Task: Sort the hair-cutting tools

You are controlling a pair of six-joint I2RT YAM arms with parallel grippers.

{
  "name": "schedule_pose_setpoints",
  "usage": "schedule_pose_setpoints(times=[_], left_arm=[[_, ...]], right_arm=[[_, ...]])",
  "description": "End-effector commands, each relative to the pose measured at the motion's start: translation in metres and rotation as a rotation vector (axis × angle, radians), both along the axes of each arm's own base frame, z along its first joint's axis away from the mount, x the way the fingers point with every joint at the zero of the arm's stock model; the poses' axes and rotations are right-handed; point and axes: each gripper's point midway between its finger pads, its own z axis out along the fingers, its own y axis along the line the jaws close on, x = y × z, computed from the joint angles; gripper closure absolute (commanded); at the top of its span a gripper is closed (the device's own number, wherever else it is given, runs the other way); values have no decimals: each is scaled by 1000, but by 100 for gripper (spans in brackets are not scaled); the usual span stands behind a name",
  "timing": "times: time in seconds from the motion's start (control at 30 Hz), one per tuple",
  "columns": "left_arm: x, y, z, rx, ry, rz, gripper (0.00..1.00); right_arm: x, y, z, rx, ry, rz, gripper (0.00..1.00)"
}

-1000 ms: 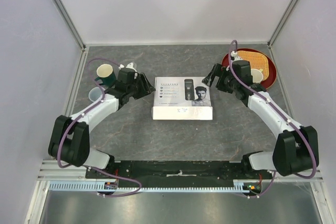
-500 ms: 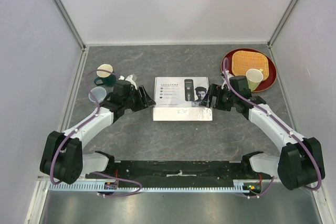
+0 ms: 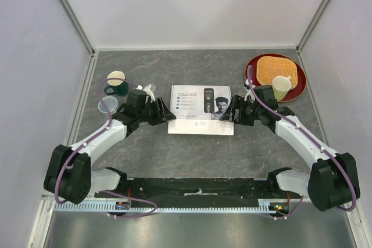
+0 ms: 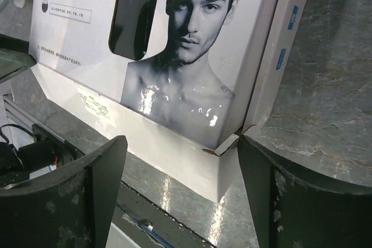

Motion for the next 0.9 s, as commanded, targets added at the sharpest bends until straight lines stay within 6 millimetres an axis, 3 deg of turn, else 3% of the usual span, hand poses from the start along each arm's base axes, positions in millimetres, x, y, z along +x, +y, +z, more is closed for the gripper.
schedule_pose_setpoints(times=[0.0,0.27,0.87], left_arm=[[-6,-9,8,-43,39,-23,46],[-17,-4,-2,11,167,-24,52],[-17,4,-4,70,176,-6,59]], right_arm=[[-10,12,5,67,47,18,17],[-21,8,-5,53,134,-8,22],[-28,11,3,71,158,5,24]])
